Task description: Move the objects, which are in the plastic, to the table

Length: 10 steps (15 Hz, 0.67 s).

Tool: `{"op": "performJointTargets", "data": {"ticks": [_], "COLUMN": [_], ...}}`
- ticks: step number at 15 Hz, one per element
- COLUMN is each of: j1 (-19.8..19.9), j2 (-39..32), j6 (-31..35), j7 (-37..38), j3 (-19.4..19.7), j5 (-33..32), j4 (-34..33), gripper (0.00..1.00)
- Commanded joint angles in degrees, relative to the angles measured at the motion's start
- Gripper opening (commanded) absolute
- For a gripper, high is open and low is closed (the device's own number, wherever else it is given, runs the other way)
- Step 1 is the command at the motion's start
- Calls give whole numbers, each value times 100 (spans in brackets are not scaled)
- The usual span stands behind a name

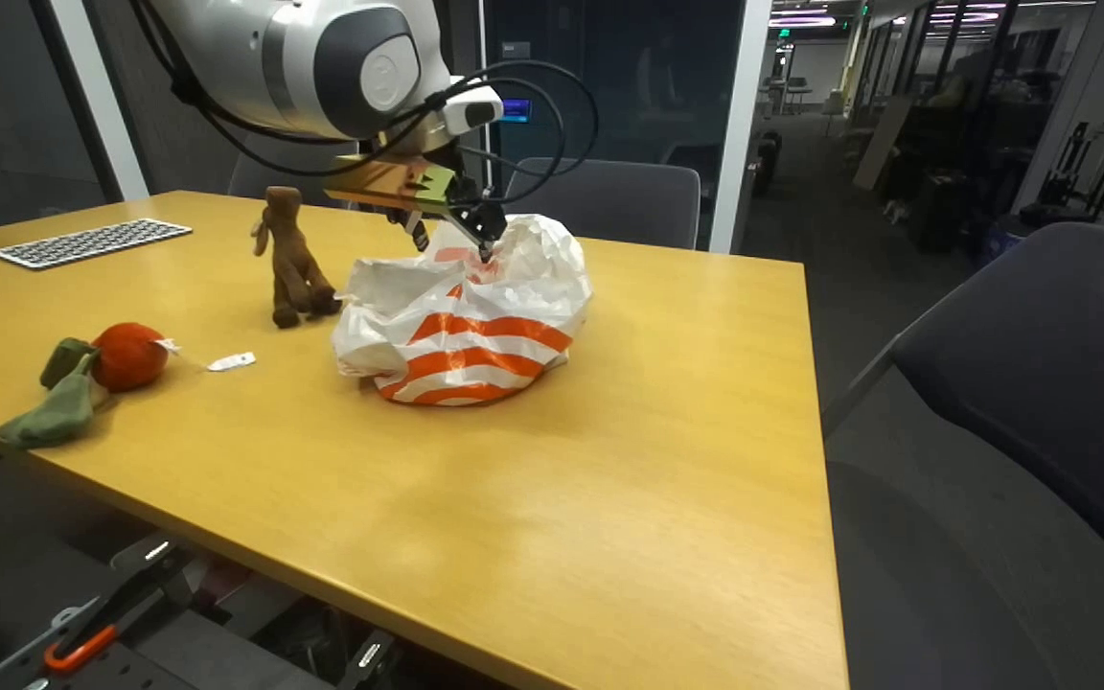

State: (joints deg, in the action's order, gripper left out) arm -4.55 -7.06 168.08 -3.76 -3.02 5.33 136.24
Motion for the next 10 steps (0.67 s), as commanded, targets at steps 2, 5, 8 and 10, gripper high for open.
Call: {"op": "performJointTargets", "data": {"ticks": [2, 5, 8, 10], "j1": [-10, -96, -434, -526], "j2": [-684, -1062, -1354, -1496], "j6": [119, 152, 95, 52], "j7": [412, 496, 792, 864], "j3": [7, 16, 457, 606], "j5": [-139, -231, -874, -1130], "j4": [-404, -557, -668, -737], "gripper": [100, 100, 100, 100]}}
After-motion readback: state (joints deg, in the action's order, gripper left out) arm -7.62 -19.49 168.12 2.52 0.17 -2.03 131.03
